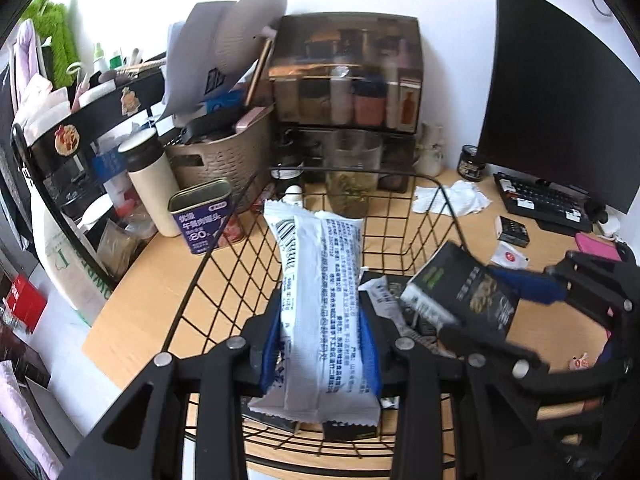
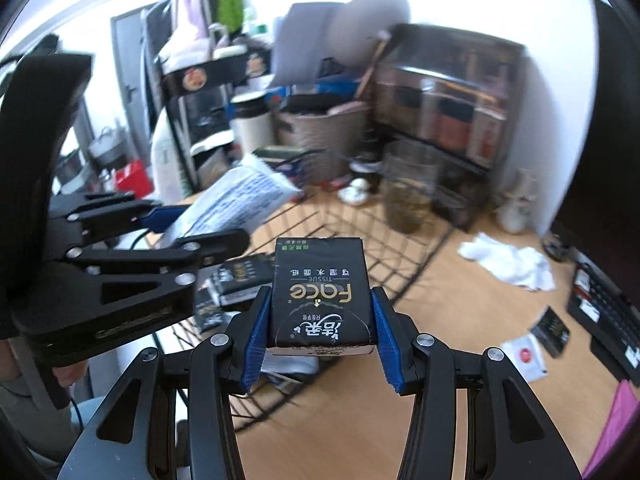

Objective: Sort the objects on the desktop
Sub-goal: 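Open both tools to drop the snack bar and Face pack into the basket, then bring both open tools back over the white sachet and last Face pack, then grasp the Face pack with the right tool while left grasps the white sachet, then lift both held items and carry them over the wire basket, then open both tools to drop the sachet and Face pack into the basket, then bring the right tool back over the white snack packet on the desk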

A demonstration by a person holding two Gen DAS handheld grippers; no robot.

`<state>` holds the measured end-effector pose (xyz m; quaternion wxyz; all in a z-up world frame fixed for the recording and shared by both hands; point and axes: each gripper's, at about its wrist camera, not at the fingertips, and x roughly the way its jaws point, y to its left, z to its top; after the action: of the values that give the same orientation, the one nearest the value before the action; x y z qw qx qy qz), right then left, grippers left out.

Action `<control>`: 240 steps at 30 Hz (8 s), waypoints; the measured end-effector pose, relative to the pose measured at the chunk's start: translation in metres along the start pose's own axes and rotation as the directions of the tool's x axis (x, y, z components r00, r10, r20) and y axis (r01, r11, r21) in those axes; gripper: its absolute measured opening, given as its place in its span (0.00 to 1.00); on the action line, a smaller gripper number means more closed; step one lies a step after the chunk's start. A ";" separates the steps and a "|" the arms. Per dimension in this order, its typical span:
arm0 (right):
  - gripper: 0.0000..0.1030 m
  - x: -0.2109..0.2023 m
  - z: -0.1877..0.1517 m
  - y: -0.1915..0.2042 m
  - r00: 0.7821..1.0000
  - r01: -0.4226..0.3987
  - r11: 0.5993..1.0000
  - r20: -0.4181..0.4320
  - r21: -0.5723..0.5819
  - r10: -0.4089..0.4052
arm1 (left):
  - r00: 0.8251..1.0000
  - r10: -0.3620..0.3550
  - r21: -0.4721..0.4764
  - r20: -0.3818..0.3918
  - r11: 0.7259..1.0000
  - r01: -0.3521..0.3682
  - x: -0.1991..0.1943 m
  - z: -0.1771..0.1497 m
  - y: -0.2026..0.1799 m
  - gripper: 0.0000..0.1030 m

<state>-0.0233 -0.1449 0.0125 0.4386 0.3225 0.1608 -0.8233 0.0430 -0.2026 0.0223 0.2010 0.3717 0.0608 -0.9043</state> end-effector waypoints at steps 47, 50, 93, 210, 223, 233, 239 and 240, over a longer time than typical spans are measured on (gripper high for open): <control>0.53 -0.067 -0.144 -0.254 0.947 0.317 0.883 -0.158 0.347 -0.278 | 0.963 -0.216 0.254 -0.163 0.933 0.253 0.097 0.003 -0.247 0.72; 0.53 -0.053 -0.144 -0.270 0.946 0.318 0.880 -0.182 0.353 -0.269 | 0.952 -0.227 0.248 -0.203 0.929 0.275 0.120 0.005 -0.261 0.72; 0.59 0.029 -0.091 -0.317 0.951 0.277 0.887 -0.235 0.370 -0.199 | 0.938 -0.207 0.180 -0.276 0.948 0.262 0.151 0.019 -0.224 0.72; 0.33 0.034 0.013 0.009 0.998 0.042 0.999 -0.046 -0.009 -0.042 | 1.000 0.017 0.012 -0.018 1.000 -0.017 0.007 -0.005 0.032 0.53; 0.39 -0.017 -0.013 -0.030 0.996 0.086 0.993 -0.009 0.078 -0.086 | 0.989 -0.143 0.054 0.040 0.989 0.140 -0.019 0.002 -0.018 0.61; 0.50 -0.099 -0.094 -0.105 0.970 0.241 0.942 -0.046 0.234 -0.237 | 0.931 -0.364 0.230 -0.018 0.905 0.358 -0.035 -0.018 -0.150 0.66; 0.58 -0.116 -0.170 -0.137 0.954 0.300 0.888 -0.136 0.349 -0.269 | 0.909 -0.398 0.254 -0.124 0.873 0.416 -0.007 -0.043 -0.203 0.72; 0.58 -0.116 -0.185 -0.142 0.950 0.312 0.875 -0.154 0.370 -0.273 | 0.909 -0.391 0.254 -0.144 0.873 0.416 0.000 -0.047 -0.208 0.72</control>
<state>-0.0214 0.1078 -0.0490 0.2278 0.4145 0.0620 -0.8789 -0.0118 -0.0012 -0.0196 -0.0494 0.4148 0.0180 -0.9084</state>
